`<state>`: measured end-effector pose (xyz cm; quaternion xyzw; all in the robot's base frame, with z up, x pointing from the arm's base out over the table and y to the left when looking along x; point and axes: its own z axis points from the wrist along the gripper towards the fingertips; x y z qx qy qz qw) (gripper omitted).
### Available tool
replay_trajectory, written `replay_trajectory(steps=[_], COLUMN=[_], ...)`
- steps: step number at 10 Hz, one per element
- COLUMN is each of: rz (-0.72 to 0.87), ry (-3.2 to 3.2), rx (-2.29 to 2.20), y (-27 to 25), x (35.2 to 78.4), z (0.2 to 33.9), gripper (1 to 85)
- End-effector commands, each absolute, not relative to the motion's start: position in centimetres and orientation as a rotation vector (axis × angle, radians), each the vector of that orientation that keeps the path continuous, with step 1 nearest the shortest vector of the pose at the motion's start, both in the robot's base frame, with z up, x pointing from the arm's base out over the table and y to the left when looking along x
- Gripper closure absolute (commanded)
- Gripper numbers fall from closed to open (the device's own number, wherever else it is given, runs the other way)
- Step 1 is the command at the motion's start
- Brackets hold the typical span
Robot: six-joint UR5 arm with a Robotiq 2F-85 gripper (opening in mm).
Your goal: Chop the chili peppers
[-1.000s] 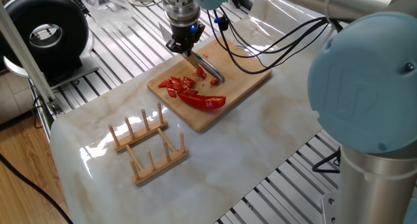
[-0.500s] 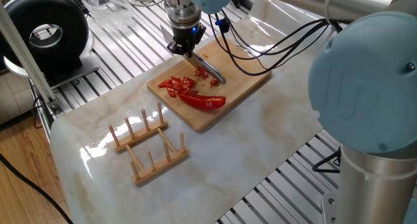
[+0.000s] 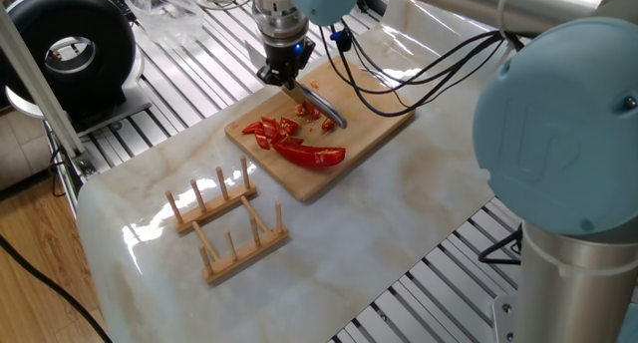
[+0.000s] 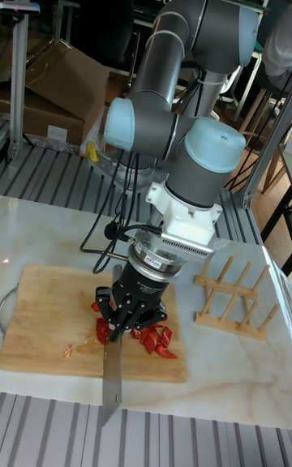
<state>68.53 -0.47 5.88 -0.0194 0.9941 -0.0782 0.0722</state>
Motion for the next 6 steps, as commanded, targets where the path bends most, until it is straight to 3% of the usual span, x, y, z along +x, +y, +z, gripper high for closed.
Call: replay_trajectory(steps=[1,3,6], rz=[-0.221,-0.130,-0.178], ry=[3.033,3.045,3.041], rx=[-0.118,-0.169,-0.188], y=[0.7,1.4,0.2], x=[68.2,68.3,68.1], z=[6.4,6.2,6.0], gripper=[84.3,84.3,84.3])
